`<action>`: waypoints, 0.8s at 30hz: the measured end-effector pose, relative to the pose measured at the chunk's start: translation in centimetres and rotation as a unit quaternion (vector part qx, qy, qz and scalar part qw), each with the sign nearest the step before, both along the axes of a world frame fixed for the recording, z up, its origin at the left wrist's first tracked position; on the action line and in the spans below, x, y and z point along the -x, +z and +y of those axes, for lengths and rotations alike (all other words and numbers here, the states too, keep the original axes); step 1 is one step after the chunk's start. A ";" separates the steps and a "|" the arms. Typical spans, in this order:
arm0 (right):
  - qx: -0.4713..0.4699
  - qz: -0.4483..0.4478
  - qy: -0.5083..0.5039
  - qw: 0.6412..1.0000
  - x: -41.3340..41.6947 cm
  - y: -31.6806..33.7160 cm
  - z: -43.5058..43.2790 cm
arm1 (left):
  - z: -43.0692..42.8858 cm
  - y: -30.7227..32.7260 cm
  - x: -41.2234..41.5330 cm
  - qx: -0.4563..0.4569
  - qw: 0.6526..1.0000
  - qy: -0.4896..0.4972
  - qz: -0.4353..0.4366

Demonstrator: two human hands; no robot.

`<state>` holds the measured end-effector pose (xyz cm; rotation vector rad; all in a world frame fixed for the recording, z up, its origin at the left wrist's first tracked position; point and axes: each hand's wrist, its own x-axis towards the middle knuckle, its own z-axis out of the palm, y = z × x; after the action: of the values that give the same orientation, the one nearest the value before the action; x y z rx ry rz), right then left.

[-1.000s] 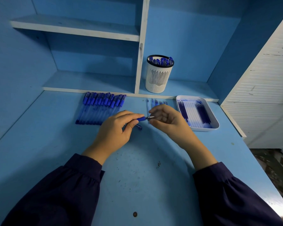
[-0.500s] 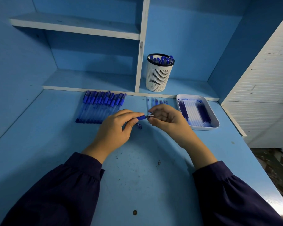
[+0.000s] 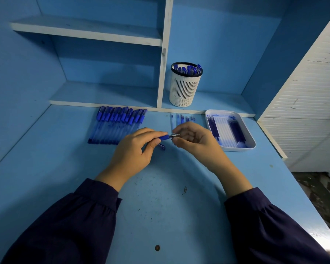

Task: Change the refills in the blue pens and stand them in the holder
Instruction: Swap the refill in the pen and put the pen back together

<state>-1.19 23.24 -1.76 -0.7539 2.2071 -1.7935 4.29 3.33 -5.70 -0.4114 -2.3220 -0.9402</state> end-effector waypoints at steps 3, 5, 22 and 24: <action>-0.007 0.005 -0.004 1.000 -0.1 0.0 0.0 | 0.1 0.0 0.0 0.002 1.000 0.001 0.001; 0.002 0.004 0.001 1.000 -0.1 0.0 0.0 | 0.1 0.0 0.0 0.002 1.000 0.001 0.002; -0.013 0.053 -0.080 0.995 -0.5 -1.3 -1.6 | -0.1 0.2 -0.1 -0.004 1.000 0.009 0.013; 0.009 0.034 -0.089 0.995 -0.6 -1.2 -1.9 | -0.3 0.3 -0.1 -0.008 1.000 0.019 0.013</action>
<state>-0.60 21.32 -2.99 -0.6511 2.3728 -1.8968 4.41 3.02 -5.35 -0.3680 -2.2889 -0.9298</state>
